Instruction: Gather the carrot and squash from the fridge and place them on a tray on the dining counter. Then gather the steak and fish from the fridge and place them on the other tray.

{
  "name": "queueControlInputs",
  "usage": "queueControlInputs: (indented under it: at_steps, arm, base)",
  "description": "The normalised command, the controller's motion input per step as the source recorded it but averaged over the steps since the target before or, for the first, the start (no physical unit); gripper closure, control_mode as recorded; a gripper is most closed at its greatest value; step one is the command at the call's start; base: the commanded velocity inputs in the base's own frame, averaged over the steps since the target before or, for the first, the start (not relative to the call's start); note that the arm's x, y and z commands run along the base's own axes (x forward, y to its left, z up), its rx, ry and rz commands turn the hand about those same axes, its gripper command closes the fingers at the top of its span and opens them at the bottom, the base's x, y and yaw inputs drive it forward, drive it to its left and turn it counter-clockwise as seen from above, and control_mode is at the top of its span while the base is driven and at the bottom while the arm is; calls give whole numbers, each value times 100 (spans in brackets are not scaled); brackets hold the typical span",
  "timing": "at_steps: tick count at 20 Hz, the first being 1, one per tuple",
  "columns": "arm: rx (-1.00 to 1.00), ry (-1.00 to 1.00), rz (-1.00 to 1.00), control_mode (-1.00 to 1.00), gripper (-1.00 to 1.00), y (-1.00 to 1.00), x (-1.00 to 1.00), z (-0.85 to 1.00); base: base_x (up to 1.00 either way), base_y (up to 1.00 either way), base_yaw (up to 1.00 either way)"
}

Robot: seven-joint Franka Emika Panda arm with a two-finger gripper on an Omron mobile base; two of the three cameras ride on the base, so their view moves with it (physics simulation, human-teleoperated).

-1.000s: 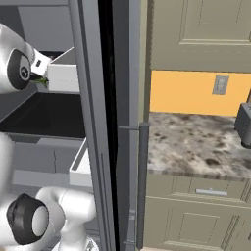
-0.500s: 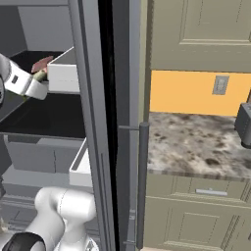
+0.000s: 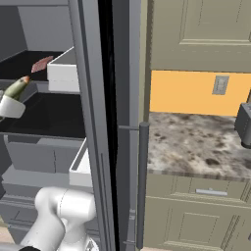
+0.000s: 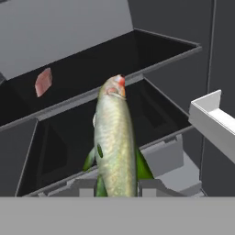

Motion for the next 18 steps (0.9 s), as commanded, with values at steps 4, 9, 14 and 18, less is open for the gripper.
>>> queueControlInputs:
  at_steps: [4, 9, 14, 18]
  arm:
    - [0, 1, 4, -100, 100, 10, -17, -1]
    - [0, -1, 0, -100, 100, 0, -14, -2]
    - [0, -1, -1, 100, 100, 0, -13, -1]
    - [0, 0, 0, 100, 100, 0, 0, 0]
  base:
    - [0, 0, 0]
    - [0, 0, 0]
    - [-72, 0, -6]
    - [-100, 0, -9]
